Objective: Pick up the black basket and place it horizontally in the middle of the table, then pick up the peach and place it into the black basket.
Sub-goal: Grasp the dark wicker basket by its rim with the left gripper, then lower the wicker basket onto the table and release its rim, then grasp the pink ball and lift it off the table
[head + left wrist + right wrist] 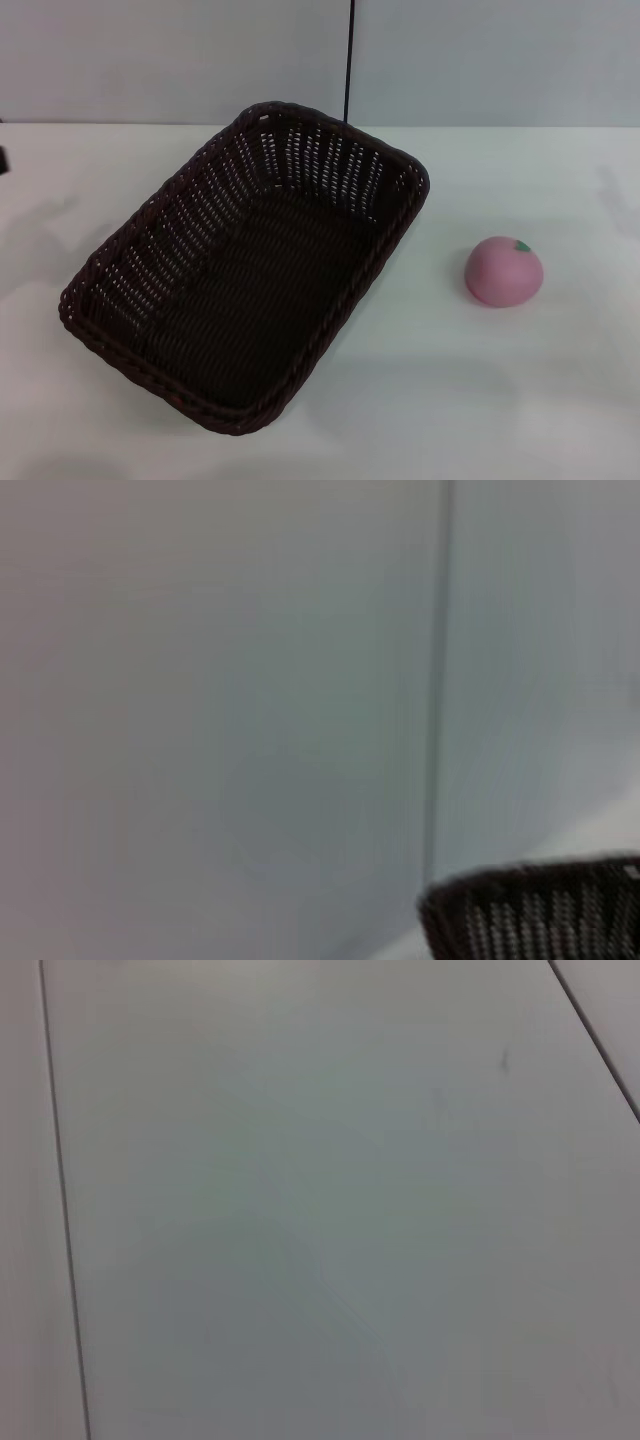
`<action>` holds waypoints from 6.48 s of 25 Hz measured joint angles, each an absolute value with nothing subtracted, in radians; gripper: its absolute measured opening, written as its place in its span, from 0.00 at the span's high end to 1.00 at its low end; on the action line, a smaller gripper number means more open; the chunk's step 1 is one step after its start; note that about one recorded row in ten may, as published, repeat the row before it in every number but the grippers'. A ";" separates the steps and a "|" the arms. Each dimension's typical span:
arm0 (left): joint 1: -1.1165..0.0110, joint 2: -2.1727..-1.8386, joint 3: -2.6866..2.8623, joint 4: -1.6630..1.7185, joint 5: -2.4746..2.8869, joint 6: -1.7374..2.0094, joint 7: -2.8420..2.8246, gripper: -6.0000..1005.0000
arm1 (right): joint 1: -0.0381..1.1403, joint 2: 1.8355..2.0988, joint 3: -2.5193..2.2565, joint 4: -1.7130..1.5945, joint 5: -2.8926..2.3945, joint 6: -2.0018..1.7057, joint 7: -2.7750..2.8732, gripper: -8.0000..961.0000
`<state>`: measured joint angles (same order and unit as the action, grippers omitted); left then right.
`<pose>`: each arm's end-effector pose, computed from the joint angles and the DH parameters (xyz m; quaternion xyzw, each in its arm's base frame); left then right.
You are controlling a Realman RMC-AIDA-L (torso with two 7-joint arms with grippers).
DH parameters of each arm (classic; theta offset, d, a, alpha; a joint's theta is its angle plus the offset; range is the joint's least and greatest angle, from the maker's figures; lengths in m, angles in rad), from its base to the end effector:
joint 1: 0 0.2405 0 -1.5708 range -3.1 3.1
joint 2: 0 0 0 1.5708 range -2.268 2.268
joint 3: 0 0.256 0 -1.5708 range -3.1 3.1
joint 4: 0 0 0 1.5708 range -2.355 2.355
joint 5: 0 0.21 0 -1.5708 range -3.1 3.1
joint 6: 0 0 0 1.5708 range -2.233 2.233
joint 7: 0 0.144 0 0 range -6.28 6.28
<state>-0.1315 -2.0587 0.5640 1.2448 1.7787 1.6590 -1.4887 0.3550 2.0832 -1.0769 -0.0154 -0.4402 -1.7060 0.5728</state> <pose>-0.3109 0.2564 0.1439 -0.8874 -0.1934 -0.2198 0.3561 0.3171 0.2722 0.0304 -0.6335 0.1989 0.5174 0.5399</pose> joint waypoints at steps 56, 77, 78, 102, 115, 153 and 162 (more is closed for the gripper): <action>-0.591 -2.072 1.361 1.357 2.704 1.501 -2.415 0.23 | 0.366 2.082 -1.054 -0.032 -0.445 -1.723 0.601 0.25; -0.640 -2.074 1.471 1.357 2.734 1.520 -2.361 0.62 | 0.358 2.077 -1.052 -0.063 -0.440 -1.682 0.599 0.25; -0.648 -2.074 1.471 1.362 2.734 1.522 -2.318 0.65 | 0.358 2.077 -1.052 -0.063 -0.440 -1.682 0.599 0.25; -0.776 -2.079 1.514 1.408 2.700 1.516 -1.733 0.78 | 0.359 2.076 -1.052 -0.072 -0.446 -1.689 0.644 0.25; -0.753 -2.079 1.580 1.409 2.715 1.474 -1.880 0.77 | 0.356 2.075 -1.053 -0.072 -0.448 -1.686 0.644 0.25; -0.083 -2.065 1.423 1.613 1.689 0.771 -1.611 0.35 | 0.261 1.896 -0.912 -0.835 -1.406 -1.486 1.634 0.25; 0.131 -2.066 1.409 1.266 1.009 1.005 -1.092 0.35 | 0.556 1.896 -0.790 -1.225 -2.279 -1.820 2.348 0.25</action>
<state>0.1308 -2.0665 1.4092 1.2664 1.0088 1.0051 -1.0923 0.5565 1.8962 -0.7900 -1.2251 -2.2795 -1.8198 2.3478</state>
